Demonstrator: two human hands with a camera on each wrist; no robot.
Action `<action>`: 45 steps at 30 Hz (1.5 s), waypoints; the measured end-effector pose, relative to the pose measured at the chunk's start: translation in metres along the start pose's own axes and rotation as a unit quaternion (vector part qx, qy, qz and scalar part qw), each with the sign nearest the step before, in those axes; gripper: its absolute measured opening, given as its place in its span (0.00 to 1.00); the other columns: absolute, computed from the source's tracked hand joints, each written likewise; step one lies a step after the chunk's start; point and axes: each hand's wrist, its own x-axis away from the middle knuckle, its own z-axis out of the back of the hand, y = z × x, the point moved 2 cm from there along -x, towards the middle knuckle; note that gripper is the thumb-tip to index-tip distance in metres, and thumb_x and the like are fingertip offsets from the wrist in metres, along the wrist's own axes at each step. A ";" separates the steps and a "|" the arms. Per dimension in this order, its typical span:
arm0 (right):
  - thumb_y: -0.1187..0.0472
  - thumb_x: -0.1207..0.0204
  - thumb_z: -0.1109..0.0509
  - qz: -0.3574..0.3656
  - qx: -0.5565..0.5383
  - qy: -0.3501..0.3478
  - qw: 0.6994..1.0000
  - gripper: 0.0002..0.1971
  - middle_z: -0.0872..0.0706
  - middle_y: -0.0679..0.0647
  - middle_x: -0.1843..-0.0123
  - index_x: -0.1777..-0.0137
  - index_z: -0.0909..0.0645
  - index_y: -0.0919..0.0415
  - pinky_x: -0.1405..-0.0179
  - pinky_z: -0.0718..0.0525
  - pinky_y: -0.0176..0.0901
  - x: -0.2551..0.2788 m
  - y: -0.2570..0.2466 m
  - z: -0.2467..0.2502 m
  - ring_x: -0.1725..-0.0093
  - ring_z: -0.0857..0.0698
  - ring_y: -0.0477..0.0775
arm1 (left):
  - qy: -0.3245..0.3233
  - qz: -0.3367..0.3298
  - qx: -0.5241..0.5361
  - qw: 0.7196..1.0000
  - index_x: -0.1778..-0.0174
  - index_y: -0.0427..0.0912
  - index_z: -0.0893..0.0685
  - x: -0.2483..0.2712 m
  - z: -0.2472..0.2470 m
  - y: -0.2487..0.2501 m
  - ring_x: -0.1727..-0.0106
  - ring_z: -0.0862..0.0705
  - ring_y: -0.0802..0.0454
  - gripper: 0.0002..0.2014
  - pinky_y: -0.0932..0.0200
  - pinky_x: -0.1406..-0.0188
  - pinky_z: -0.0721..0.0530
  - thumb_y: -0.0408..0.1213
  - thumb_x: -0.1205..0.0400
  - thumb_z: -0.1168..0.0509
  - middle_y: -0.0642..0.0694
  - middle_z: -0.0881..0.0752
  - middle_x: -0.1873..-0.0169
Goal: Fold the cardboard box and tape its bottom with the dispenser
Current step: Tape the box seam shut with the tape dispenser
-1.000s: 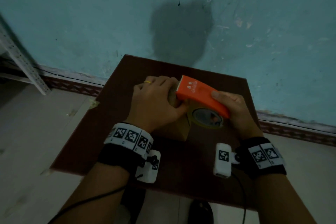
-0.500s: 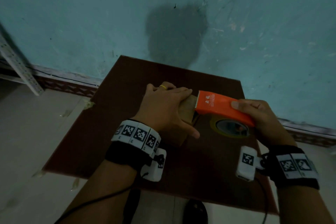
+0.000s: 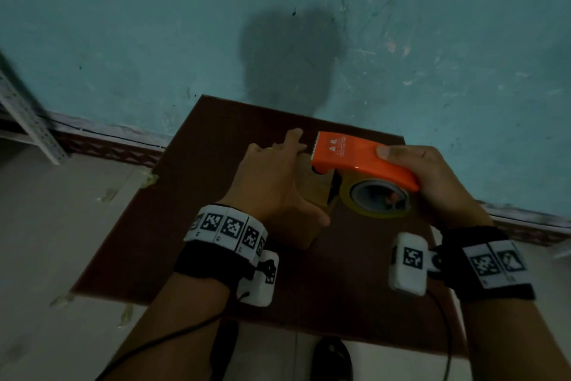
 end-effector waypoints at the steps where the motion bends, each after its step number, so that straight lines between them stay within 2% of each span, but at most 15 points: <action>1: 0.46 0.26 0.18 -0.002 0.007 0.001 1.000 0.18 0.07 0.77 0.59 0.59 0.05 0.65 0.69 0.13 0.46 -0.001 -0.002 0.000 0.65 0.10 0.66 | -0.005 0.003 0.012 1.000 0.06 0.52 0.54 0.001 0.002 -0.001 0.13 0.31 0.40 0.76 0.38 0.14 0.36 0.66 0.43 0.12 0.54 0.29 0.12; 5: 0.44 0.29 0.16 -0.014 0.045 -0.015 0.999 0.24 0.07 0.79 0.57 0.56 0.06 0.70 0.65 0.12 0.50 -0.005 -0.014 -0.004 0.61 0.12 0.75 | -0.005 0.007 0.047 0.999 0.06 0.53 0.58 0.001 0.003 -0.007 0.12 0.33 0.38 0.78 0.39 0.14 0.36 0.62 0.42 0.11 0.55 0.28 0.12; 7: 0.44 0.28 0.18 -0.022 0.066 -0.026 0.997 0.29 0.07 0.81 0.55 0.52 0.08 0.76 0.57 0.11 0.59 -0.007 -0.020 -0.007 0.60 0.11 0.78 | -0.001 0.005 0.060 0.998 0.05 0.54 0.60 0.000 0.002 -0.009 0.13 0.32 0.35 0.80 0.37 0.15 0.34 0.63 0.43 0.11 0.57 0.26 0.13; 9: 0.44 0.28 0.19 -0.035 0.087 -0.033 0.995 0.30 0.07 0.80 0.55 0.51 0.08 0.78 0.54 0.11 0.58 -0.009 -0.025 -0.010 0.60 0.10 0.76 | 0.000 0.007 0.073 0.997 0.05 0.55 0.61 -0.002 0.000 -0.012 0.14 0.32 0.34 0.81 0.36 0.17 0.32 0.65 0.44 0.12 0.59 0.25 0.14; 14: 0.42 0.26 0.20 -0.071 0.165 -0.048 0.983 0.26 0.03 0.69 0.55 0.49 0.04 0.69 0.43 0.07 0.67 -0.009 -0.030 -0.010 0.52 0.05 0.80 | -0.004 -0.006 0.060 0.998 0.05 0.53 0.56 -0.004 0.001 -0.012 0.16 0.29 0.39 0.76 0.40 0.19 0.31 0.68 0.41 0.14 0.59 0.25 0.15; 17: 0.42 0.24 0.20 -0.072 0.205 -0.052 0.975 0.24 0.02 0.66 0.57 0.51 0.03 0.66 0.42 0.07 0.67 -0.007 -0.037 -0.008 0.53 0.04 0.77 | 0.006 -0.024 0.041 0.999 0.06 0.53 0.51 -0.006 -0.001 -0.012 0.17 0.27 0.45 0.72 0.41 0.17 0.34 0.71 0.40 0.16 0.57 0.25 0.15; 20: 0.43 0.20 0.21 -0.063 0.262 -0.061 0.961 0.18 0.05 0.57 0.66 0.63 0.05 0.57 0.56 0.11 0.56 -0.006 -0.044 -0.009 0.68 0.06 0.57 | 0.021 -0.049 0.000 0.999 0.07 0.55 0.44 -0.007 -0.006 -0.013 0.17 0.26 0.49 0.67 0.39 0.15 0.35 0.81 0.40 0.26 0.56 0.25 0.16; 22: 0.43 0.19 0.21 -0.065 0.289 -0.064 0.953 0.19 0.06 0.54 0.69 0.66 0.07 0.54 0.58 0.15 0.51 -0.006 -0.047 -0.009 0.72 0.09 0.49 | 0.030 -0.068 -0.036 0.997 0.09 0.56 0.38 -0.006 -0.009 -0.013 0.17 0.27 0.49 0.63 0.37 0.15 0.36 0.85 0.39 0.39 0.54 0.27 0.15; 25: 0.38 0.23 0.22 -0.093 0.304 -0.075 0.945 0.19 0.02 0.55 0.61 0.56 0.03 0.55 0.46 0.07 0.60 -0.004 -0.046 -0.005 0.62 0.03 0.58 | 0.060 -0.083 -0.068 0.992 0.14 0.57 0.31 0.001 -0.010 -0.009 0.21 0.26 0.50 0.57 0.37 0.18 0.34 0.84 0.38 0.47 0.54 0.26 0.19; 28: 0.34 0.30 0.24 -0.115 0.304 -0.080 0.942 0.26 0.01 0.57 0.57 0.51 0.03 0.56 0.39 0.07 0.66 0.000 -0.043 -0.001 0.56 0.02 0.64 | 0.063 -0.100 -0.087 0.989 0.18 0.56 0.26 0.004 -0.009 -0.004 0.23 0.26 0.49 0.55 0.36 0.20 0.34 0.83 0.37 0.54 0.53 0.25 0.23; 31: 0.39 0.23 0.25 -0.127 0.291 -0.078 0.945 0.21 0.01 0.57 0.56 0.50 0.04 0.56 0.41 0.06 0.62 0.003 -0.035 -0.001 0.58 0.02 0.61 | 0.067 -0.095 -0.090 0.989 0.18 0.58 0.26 -0.003 -0.014 -0.009 0.23 0.26 0.50 0.55 0.39 0.20 0.34 0.88 0.37 0.46 0.55 0.25 0.24; 34: 0.45 0.16 0.26 -0.119 0.297 -0.061 0.946 0.15 0.02 0.55 0.59 0.51 0.04 0.56 0.49 0.09 0.54 0.002 -0.029 0.000 0.62 0.03 0.56 | 0.078 -0.077 -0.085 0.990 0.18 0.58 0.26 -0.009 -0.021 -0.013 0.23 0.25 0.52 0.59 0.41 0.20 0.33 0.90 0.41 0.38 0.57 0.25 0.22; 39: 0.52 0.14 0.28 -0.121 0.222 0.000 0.968 0.20 0.04 0.69 0.61 0.49 0.08 0.71 0.68 0.08 0.48 0.006 -0.027 0.007 0.69 0.06 0.64 | 0.067 -0.044 -0.045 0.996 0.15 0.56 0.31 -0.004 -0.014 -0.012 0.19 0.24 0.50 0.62 0.44 0.19 0.31 0.87 0.42 0.29 0.55 0.25 0.17; 43: 0.51 0.15 0.27 -0.117 0.195 0.025 0.973 0.22 0.05 0.74 0.58 0.48 0.08 0.74 0.60 0.10 0.54 0.000 -0.033 0.007 0.64 0.07 0.72 | 0.041 -0.028 -0.010 0.999 0.13 0.57 0.35 -0.003 -0.009 -0.010 0.20 0.23 0.44 0.63 0.42 0.21 0.27 0.80 0.43 0.22 0.54 0.24 0.18; 45: 0.52 0.16 0.26 -0.106 0.194 0.016 0.975 0.22 0.06 0.78 0.58 0.51 0.08 0.76 0.64 0.10 0.51 -0.005 -0.040 -0.001 0.64 0.08 0.73 | 0.044 -0.022 0.018 0.999 0.13 0.57 0.37 -0.004 -0.009 -0.014 0.20 0.22 0.42 0.66 0.39 0.22 0.24 0.79 0.46 0.19 0.55 0.22 0.18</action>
